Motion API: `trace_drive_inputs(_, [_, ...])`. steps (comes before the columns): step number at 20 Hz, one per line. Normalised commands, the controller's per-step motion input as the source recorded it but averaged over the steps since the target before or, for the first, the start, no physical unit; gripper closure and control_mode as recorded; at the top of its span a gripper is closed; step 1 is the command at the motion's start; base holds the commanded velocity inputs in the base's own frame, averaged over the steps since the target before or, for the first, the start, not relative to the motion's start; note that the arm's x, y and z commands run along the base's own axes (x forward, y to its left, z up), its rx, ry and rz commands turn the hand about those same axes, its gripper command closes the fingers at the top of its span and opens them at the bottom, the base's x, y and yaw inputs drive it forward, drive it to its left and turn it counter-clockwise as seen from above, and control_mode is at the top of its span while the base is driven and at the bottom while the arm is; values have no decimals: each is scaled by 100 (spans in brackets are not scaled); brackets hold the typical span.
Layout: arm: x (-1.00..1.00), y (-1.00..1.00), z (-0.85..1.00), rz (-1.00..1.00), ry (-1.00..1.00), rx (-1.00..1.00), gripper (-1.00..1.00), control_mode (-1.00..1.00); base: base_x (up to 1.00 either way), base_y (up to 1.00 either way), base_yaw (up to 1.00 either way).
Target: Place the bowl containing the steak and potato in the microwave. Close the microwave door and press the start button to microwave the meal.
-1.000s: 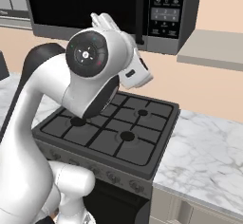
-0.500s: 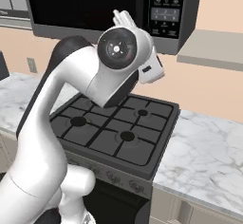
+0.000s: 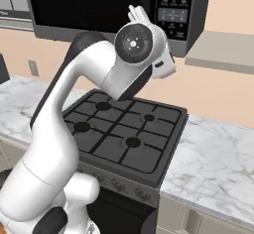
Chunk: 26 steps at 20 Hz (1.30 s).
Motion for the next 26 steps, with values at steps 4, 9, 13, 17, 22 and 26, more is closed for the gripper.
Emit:
trace_drive_inputs(4, [30,-13,0,0,-10,6,100,-100,0,0,0])
trace_drive_inputs(9, [28,-10,0,0,-6,5,100,-100,0,0,0])
trace_drive_inputs(13, [25,-21,0,0,-1,6,100,-100,0,0,0])
trace_drive_inputs(17, [31,-13,-3,0,0,5,100,-100,0,0,0])
trace_drive_inputs(22, [36,-1,-4,0,0,4,100,-100,0,0,0])
trace_drive_inputs(26, [32,-16,-1,0,0,7,100,-100,0,0,0])
